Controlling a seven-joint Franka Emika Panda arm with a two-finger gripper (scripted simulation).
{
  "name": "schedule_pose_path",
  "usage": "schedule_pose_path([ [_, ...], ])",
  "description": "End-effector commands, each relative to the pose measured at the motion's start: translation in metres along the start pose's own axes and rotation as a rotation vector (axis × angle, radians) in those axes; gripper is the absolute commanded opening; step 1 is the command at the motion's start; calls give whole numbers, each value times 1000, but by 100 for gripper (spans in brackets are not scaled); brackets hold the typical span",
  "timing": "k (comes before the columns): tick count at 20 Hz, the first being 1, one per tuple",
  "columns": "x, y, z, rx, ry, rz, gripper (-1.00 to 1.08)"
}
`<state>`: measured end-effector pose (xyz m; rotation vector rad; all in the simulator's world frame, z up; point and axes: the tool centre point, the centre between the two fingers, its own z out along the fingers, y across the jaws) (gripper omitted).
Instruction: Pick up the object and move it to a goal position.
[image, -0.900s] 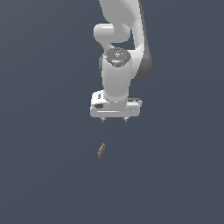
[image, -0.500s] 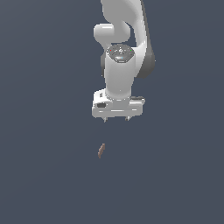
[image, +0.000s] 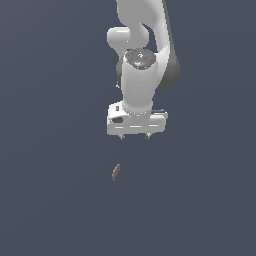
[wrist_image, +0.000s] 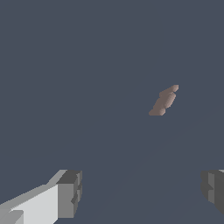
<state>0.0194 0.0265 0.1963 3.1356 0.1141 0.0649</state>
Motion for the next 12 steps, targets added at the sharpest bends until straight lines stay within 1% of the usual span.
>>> schedule_pose_path([
  [1,3,2,3,1,-1,15,100],
  [7,16,15,17,3,-8,95,100],
  [12,33,32,37,4,-17,205,100],
])
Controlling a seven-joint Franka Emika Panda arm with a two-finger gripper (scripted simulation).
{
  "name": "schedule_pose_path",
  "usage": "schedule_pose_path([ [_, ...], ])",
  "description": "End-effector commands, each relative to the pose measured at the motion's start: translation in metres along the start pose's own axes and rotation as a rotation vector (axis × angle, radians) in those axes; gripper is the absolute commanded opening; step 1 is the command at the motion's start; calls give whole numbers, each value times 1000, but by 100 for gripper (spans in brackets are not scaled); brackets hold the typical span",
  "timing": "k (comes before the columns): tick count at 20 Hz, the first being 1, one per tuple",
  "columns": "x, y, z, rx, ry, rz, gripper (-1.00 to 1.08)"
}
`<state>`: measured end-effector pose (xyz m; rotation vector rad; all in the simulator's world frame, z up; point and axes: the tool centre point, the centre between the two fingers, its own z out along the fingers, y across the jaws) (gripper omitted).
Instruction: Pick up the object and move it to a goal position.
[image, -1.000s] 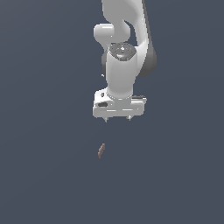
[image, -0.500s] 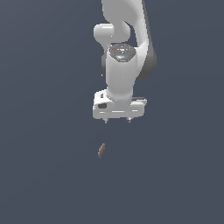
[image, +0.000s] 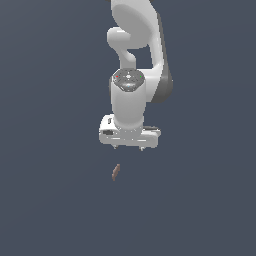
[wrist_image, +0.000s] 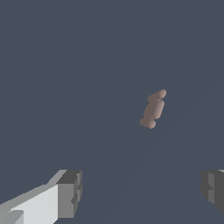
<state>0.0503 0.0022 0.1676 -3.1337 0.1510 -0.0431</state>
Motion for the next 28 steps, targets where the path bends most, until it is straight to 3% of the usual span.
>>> schedule_pose_path([
  [1,11,9,12,0,-5,62,100],
  [13,47,45,65,-8,-24,307,100],
  [28,50,51,95,-10,-26,342,100],
])
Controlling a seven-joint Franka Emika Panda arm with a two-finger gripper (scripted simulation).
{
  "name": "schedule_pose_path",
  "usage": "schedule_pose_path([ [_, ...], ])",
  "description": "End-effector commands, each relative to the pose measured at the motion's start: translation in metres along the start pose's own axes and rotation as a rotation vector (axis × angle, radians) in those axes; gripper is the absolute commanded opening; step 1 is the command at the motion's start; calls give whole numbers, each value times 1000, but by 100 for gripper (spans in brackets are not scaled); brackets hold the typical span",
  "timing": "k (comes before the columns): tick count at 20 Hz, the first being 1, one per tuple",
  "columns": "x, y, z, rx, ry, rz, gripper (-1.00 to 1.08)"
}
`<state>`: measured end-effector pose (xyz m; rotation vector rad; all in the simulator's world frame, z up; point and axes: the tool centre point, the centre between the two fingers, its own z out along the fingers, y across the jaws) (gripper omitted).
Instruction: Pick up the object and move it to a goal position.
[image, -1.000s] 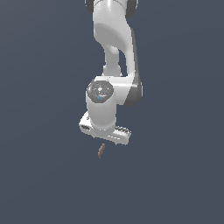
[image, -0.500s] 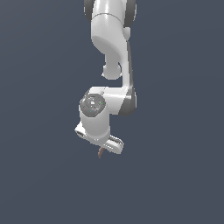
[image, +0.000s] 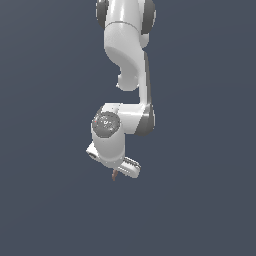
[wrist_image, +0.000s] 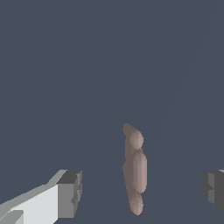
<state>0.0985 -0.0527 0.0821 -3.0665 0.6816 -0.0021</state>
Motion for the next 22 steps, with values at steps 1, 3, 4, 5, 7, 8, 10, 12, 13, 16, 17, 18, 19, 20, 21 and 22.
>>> schedule_pose_path([
  [1,-1,1,14,-1,-1,2,100],
  [3,-1,1,26,-1,-1,3,100],
  [4,-1,1,30,-1,-1,3,100],
  [5,-1,1,34,-1,-1,3,100],
  [7,-1,1,38,-1,-1,3,100],
  [8,0,0,39,-1,-1,3,100],
  [10,0,0,38,-1,-1,3,100],
  [12,0,0,37,-1,-1,3,-100],
  [13,0,0,37,-1,-1,3,-100],
  [16,0,0,37,-1,-1,3,-100],
  [17,0,0,37,-1,-1,3,-100],
  [18,0,0,37,-1,-1,3,-100],
  [19,0,0,37,-1,-1,3,-100],
  [20,0,0,37,-1,-1,3,-100],
  [21,0,0,37,-1,-1,3,-100],
  [22,0,0,37,-1,-1,3,-100],
])
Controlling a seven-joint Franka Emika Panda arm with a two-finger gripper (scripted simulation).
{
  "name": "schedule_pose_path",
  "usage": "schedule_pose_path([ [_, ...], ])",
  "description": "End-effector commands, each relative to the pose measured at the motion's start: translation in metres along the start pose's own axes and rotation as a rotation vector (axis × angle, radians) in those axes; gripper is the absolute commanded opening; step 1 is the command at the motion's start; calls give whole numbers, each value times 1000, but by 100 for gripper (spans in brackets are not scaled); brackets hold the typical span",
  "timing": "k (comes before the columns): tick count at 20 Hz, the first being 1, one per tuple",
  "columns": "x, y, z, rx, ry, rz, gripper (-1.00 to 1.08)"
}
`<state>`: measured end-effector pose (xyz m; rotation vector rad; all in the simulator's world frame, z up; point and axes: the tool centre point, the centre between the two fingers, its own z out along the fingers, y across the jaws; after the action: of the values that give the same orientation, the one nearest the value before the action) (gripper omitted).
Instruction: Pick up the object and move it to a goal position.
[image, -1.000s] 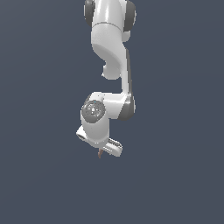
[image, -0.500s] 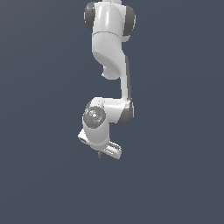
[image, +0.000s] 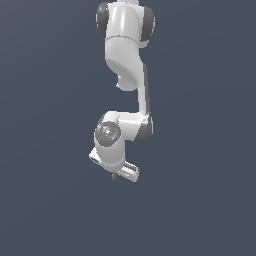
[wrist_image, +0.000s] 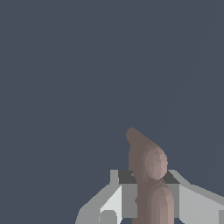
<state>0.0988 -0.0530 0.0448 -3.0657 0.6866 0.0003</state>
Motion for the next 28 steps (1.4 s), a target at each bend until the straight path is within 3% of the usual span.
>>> schedule_pose_path([
  [1,0,0,0,0,0,0,-100],
  [14,-19,7,-28,0,0,0,-100],
  [28,-79,28,-118,1,0,0,-100],
])
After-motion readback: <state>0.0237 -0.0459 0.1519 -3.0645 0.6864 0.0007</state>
